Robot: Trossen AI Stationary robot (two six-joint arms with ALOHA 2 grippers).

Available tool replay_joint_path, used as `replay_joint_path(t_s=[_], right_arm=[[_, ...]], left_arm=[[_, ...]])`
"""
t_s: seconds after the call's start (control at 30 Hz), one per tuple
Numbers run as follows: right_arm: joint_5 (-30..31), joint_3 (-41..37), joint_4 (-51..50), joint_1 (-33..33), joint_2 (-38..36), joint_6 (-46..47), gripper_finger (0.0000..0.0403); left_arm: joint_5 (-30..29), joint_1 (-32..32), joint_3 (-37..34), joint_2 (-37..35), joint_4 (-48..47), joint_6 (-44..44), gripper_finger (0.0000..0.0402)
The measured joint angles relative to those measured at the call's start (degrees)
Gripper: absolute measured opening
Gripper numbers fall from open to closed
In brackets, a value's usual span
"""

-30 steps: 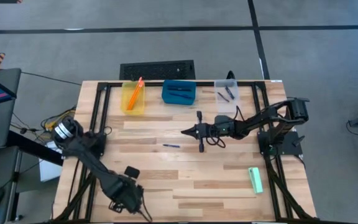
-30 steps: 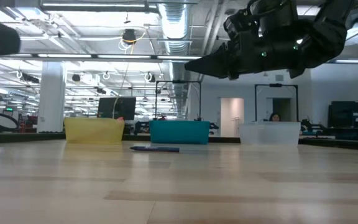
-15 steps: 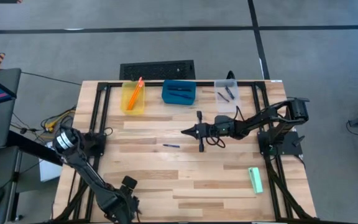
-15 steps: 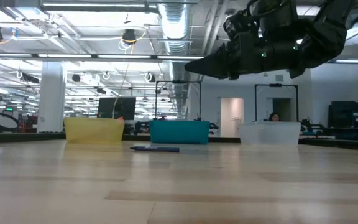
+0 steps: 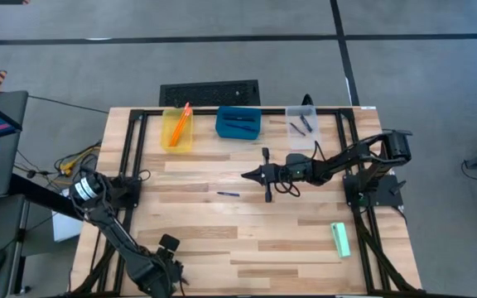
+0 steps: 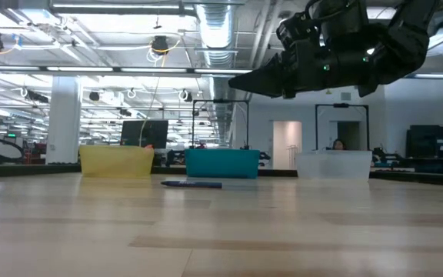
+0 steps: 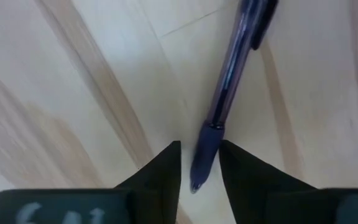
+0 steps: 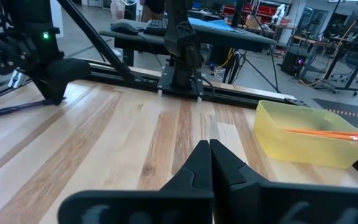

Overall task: Sort crayons/erasers/pens/pencils in bins
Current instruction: Put the purple pen into the transparent blue bin

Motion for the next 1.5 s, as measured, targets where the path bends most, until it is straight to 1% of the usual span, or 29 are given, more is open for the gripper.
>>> replay_joint_path(t_s=[0.1,0.33,0.43,0.57,0.63,0.73,0.83,0.97,1.1,1.27,1.37,1.43,1.5], right_arm=[[0.00,0.00,-0.09,0.00,0.00,0.00,0.0002],[0.00,0.00,-0.17,0.00,0.00,0.00,0.0003],[0.00,0.00,-0.24,0.00,0.00,0.00,0.0002],[-0.02,0.00,-0.24,0.00,0.00,0.04,0.0004],[-0.02,0.00,-0.24,0.11,0.00,0.17,0.0004],[-0.07,0.00,-0.24,0.28,0.00,0.15,0.0002],[-0.11,0.00,-0.26,0.26,0.00,0.15,0.0002],[-0.11,0.00,-0.73,0.26,0.00,0.08,0.0005],[-0.09,-0.09,-1.70,0.26,-0.14,0.00,0.0003],[-0.08,-0.09,-2.68,0.48,-0.59,-0.03,0.0003],[-0.06,-0.11,-4.76,0.57,-2.00,-0.46,0.0005],[-0.07,-0.61,-6.59,0.57,-3.46,-0.46,0.0003],[-0.03,-0.78,-8.06,0.59,-5.16,-0.48,0.0002]], left_arm=[[0.05,0.00,-0.62,-0.22,1.28,-0.04,0.0093],[0.16,0.13,-0.64,-0.20,1.38,-0.26,0.0086],[0.73,0.15,-0.64,-0.20,1.56,-0.25,0.0063],[1.34,0.46,-0.64,-0.20,1.69,-0.19,0.0021],[1.58,0.85,-0.64,-0.20,1.58,-0.47,0.0012],[1.06,1.27,-0.62,-0.23,1.39,-1.84,0.0020],[-2.46,1.70,-0.66,-0.46,1.23,-2.13,0.0025],[-6.34,2.78,-0.70,-0.46,-0.12,-2.79,0.0011],[-10.27,3.59,-0.71,-0.50,-0.56,-2.38,0.0010],[-12.36,5.23,-0.73,-0.70,-0.52,-0.30,0.0010],[-12.44,5.91,-2.87,-3.11,2.92,-0.29,0.0010],[-11.99,6.49,-6.23,-5.84,7.57,-1.39,0.0010],[-12.76,7.20,-10.19,-9.12,12.20,-2.22,0.0010]])
